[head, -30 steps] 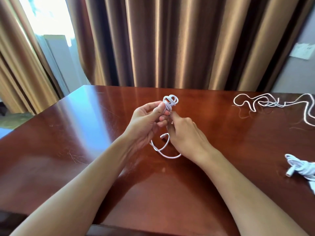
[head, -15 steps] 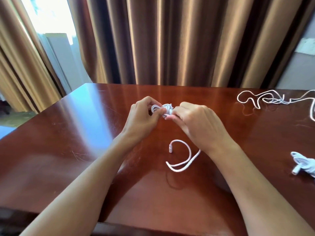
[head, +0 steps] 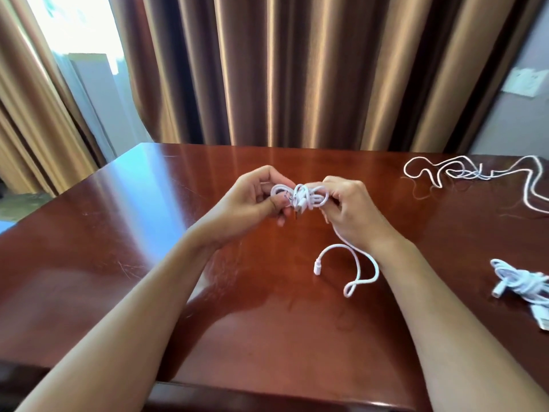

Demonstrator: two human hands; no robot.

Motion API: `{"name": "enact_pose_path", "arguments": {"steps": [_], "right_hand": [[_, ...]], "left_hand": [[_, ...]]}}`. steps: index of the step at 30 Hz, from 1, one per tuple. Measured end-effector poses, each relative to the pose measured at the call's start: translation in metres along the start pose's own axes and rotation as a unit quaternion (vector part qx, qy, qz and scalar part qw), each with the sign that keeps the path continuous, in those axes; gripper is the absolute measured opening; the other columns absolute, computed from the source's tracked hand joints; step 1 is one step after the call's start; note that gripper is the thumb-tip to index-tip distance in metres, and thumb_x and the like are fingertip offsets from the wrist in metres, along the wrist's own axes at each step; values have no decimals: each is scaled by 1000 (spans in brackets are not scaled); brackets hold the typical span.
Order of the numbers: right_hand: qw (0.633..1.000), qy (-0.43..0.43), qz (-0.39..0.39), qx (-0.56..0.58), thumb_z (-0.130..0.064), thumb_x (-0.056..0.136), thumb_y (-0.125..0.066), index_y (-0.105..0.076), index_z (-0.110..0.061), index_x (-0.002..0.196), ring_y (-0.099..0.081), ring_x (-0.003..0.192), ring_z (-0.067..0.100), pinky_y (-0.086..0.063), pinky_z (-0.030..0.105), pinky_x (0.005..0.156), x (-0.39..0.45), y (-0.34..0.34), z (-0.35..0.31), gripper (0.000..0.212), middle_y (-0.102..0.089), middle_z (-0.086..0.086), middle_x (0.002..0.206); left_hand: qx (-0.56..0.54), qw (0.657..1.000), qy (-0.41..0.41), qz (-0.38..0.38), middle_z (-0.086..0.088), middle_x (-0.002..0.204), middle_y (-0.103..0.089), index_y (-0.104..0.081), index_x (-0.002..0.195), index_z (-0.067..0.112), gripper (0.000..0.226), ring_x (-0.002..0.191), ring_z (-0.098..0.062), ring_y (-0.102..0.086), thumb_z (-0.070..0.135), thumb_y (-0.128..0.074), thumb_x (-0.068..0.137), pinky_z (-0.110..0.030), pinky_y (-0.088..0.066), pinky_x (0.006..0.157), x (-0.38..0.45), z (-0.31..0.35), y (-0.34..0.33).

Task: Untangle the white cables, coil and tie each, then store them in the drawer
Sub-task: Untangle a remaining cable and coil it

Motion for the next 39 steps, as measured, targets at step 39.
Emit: {"name": "enact_pose_path", "arguments": {"steps": [39], "right_hand": [[979,26,-60,-195,-33,103,-50,-62,-17,86,-65,78,32,-46,39,66,-5,-27,-36,26,-66,1,81]], "left_hand": [[273,928,-54,248,4,80,-72,-62,98,7,9,65,-10,-69,0,-64,92,-23,-54,64,-5,2,29]]}}
Point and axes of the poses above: each hand's wrist, its own x-axis towards the middle knuckle, its own y-axis out of the back of the hand, z = x × y, the point moved 7 cm from there along x, towards the middle knuckle
